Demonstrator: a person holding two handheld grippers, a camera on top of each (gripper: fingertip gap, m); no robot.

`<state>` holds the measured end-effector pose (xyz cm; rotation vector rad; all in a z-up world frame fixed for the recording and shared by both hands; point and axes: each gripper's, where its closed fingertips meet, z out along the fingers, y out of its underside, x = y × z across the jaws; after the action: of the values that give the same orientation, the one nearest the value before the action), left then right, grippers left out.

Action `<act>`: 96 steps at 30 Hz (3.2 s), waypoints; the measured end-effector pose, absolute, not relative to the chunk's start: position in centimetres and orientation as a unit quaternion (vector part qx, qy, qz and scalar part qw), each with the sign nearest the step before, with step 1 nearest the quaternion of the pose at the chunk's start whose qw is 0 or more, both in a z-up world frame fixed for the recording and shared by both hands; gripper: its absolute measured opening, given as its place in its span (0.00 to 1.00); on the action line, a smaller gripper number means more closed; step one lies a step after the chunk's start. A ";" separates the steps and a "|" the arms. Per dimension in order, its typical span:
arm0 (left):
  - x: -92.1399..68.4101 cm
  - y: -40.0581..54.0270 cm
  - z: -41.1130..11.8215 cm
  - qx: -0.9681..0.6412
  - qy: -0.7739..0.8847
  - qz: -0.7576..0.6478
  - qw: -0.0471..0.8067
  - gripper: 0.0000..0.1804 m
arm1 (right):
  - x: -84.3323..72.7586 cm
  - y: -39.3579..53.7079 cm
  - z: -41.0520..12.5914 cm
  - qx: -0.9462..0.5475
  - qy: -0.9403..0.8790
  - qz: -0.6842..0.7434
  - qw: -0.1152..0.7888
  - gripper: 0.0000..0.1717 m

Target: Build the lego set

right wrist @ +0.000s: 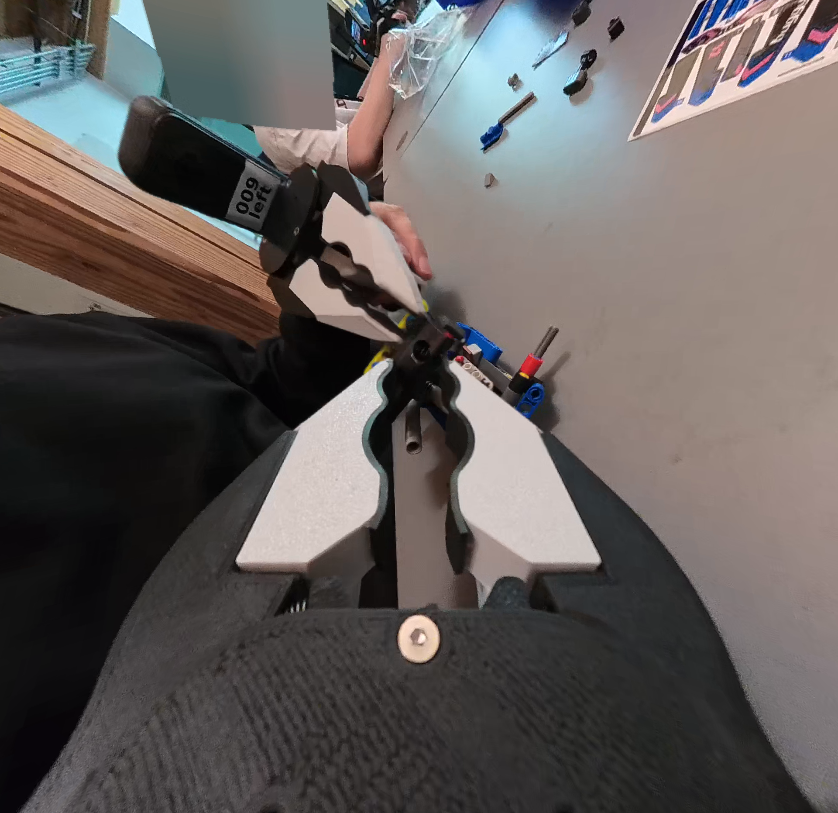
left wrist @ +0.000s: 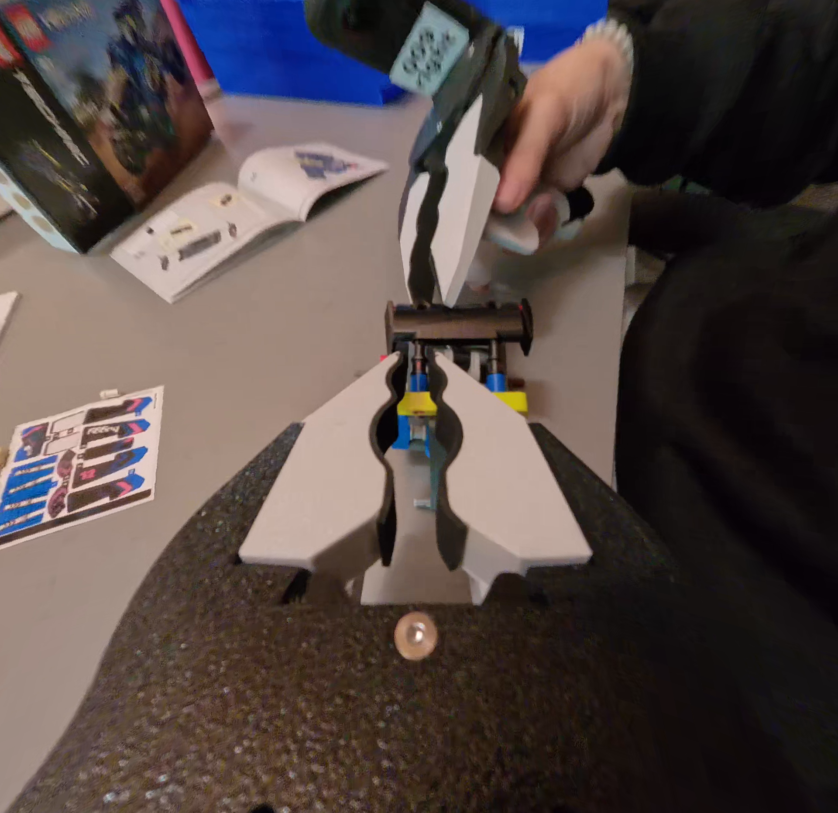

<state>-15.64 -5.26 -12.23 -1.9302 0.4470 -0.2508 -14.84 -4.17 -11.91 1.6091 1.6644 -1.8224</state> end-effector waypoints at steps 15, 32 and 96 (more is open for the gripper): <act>-16.1 -4.7 -12.7 -0.815 0.221 -0.042 0.534 0.02 | -15.9 -3.7 -12.0 0.573 0.616 -0.537 0.067 0.08; -15.8 -5.3 -12.4 -0.796 0.211 -0.010 0.567 0.02 | -15.8 -4.4 -12.1 0.601 0.600 -0.513 0.125 0.09; -17.9 -4.2 -12.1 -0.793 0.142 0.072 0.588 0.02 | -17.0 -1.9 -11.7 0.578 0.734 -0.356 -0.039 0.27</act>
<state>-17.89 -4.20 -12.12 -1.8465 0.3304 0.1683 -17.01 -1.90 -11.69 1.8618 2.3647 -1.1460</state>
